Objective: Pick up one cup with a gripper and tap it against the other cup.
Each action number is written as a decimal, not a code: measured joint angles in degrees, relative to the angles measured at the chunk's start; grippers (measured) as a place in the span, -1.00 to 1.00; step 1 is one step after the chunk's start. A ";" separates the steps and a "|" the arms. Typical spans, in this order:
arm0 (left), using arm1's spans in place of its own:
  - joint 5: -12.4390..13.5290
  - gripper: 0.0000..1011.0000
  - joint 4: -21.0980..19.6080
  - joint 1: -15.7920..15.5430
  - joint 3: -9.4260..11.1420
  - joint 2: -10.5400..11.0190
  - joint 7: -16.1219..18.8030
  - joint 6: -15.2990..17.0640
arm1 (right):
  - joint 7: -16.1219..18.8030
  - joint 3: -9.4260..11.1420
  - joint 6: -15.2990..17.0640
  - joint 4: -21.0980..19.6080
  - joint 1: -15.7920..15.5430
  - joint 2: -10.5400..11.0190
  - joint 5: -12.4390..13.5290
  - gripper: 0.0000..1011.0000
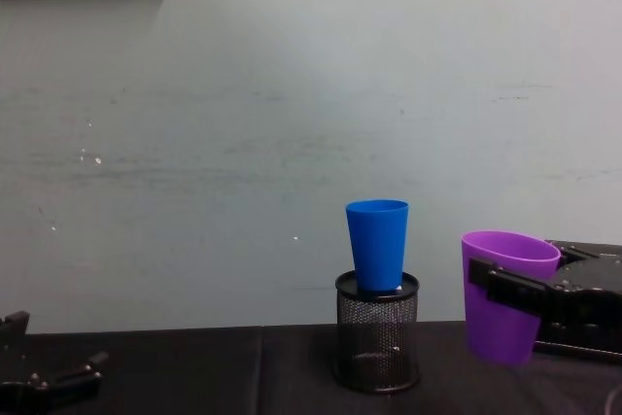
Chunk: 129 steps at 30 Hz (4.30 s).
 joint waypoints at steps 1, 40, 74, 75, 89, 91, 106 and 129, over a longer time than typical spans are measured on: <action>0.00 1.00 0.00 0.00 0.00 0.00 0.00 0.00 | 0.00 0.00 0.00 0.00 0.00 0.00 0.00 0.45; 0.00 1.00 0.00 0.00 0.00 0.00 0.00 0.00 | 1.42 -1.61 -0.36 1.46 -2.29 1.07 1.08 0.45; 0.00 1.00 0.00 0.00 0.00 0.00 0.00 0.00 | 5.03 -3.86 -4.99 8.95 -0.28 0.38 0.11 0.45; 0.00 1.00 0.00 0.00 0.00 0.00 0.00 0.00 | 5.11 -3.94 -5.16 9.44 -0.08 0.30 0.02 0.45; 0.00 1.00 0.00 0.00 0.00 0.00 0.00 0.00 | 5.88 -4.34 -6.71 13.35 1.42 -0.84 -0.20 0.45; 0.00 1.00 0.00 0.00 0.00 0.00 0.00 0.00 | 6.04 -4.36 -6.90 13.68 1.56 -0.96 -0.20 0.45; 0.00 1.00 0.00 0.00 0.00 0.00 0.00 0.00 | 6.45 -4.52 -7.15 14.67 2.07 -1.28 -0.21 0.45; 0.00 1.00 0.00 0.00 0.00 0.00 0.00 0.00 | 6.36 -4.48 -7.09 14.61 2.00 -1.27 -0.20 0.45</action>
